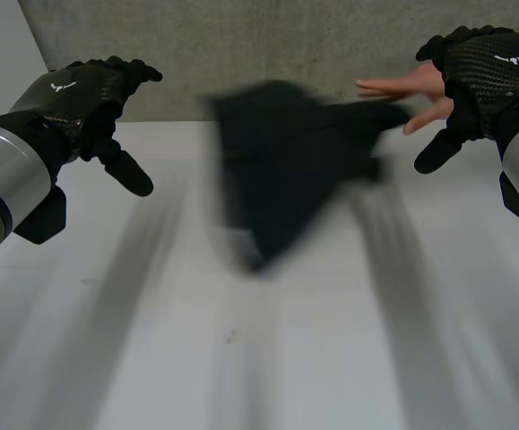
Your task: Fold the shorts.
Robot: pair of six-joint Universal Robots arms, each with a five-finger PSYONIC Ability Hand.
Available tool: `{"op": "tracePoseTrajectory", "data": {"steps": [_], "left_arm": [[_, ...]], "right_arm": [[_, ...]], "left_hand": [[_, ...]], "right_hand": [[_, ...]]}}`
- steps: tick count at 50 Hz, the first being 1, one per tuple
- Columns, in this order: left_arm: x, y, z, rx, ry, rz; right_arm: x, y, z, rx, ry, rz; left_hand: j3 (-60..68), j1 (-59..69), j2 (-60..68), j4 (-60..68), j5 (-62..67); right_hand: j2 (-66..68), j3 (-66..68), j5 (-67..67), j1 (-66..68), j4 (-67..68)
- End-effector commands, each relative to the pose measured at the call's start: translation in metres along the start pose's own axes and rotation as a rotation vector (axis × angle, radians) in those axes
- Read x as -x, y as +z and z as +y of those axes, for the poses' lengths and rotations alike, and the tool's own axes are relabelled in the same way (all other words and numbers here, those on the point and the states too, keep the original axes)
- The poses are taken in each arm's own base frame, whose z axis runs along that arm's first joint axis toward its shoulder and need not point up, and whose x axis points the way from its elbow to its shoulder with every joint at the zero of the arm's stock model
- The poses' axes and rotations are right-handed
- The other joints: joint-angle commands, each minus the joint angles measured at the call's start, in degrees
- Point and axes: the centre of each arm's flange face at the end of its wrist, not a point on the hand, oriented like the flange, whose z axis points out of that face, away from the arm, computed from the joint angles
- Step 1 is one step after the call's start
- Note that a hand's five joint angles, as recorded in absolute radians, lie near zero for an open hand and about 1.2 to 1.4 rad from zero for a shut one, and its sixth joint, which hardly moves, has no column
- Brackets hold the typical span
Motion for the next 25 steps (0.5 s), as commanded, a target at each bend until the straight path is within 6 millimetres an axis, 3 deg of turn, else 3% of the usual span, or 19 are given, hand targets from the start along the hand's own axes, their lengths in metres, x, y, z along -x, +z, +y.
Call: {"op": "tracePoseTrajectory", "data": {"steps": [1,16,20,25], "left_arm": [[-0.001,0.001,0.001,-0.005,0.002,0.002],[0.011,0.038,0.019,-0.002,0.019,-0.069],[0.018,0.061,0.036,0.021,0.053,-0.089],[0.057,0.104,0.077,0.11,0.174,-0.178]], "right_arm": [[0.0,0.0,0.001,0.002,0.0,0.0],[0.001,0.001,0.002,-0.001,0.0,-0.008],[0.003,0.001,0.004,0.001,-0.004,-0.028],[0.005,0.001,0.005,0.005,-0.006,-0.044]], "left_hand": [[0.01,0.55,-0.4,-2.0,-2.59],[0.01,0.55,-0.4,-2.0,-2.59],[0.39,0.93,-0.02,-1.62,-2.21],[0.72,1.27,0.32,-1.28,-1.87]], "right_hand": [[-2.5,-1.57,-3.04,-0.62,-3.52],[-2.5,-1.57,-3.04,-0.62,-3.52],[-2.5,-1.57,-3.04,-0.62,-3.52],[-2.5,-1.57,-3.04,-0.62,-3.52]]}}
